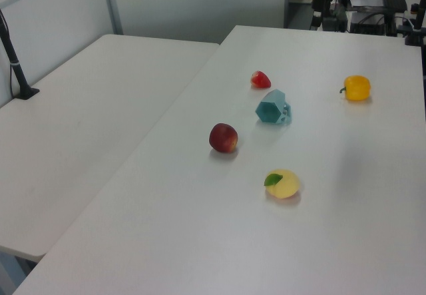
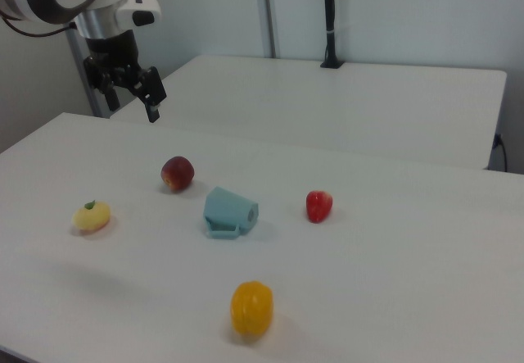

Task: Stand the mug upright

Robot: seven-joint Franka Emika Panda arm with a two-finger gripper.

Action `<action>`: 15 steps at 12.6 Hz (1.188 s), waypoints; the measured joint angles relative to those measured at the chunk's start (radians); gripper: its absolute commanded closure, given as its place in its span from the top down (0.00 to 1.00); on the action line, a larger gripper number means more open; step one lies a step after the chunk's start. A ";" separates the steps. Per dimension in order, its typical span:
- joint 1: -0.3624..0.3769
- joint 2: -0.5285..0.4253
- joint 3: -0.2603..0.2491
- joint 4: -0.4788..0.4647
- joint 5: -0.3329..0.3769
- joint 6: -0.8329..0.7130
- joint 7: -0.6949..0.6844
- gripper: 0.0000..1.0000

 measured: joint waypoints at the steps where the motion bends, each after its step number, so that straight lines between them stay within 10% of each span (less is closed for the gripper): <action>1: 0.000 0.000 0.000 0.000 0.000 0.000 0.000 1.00; 15: 0.000 0.006 0.000 -0.003 0.000 0.034 0.000 1.00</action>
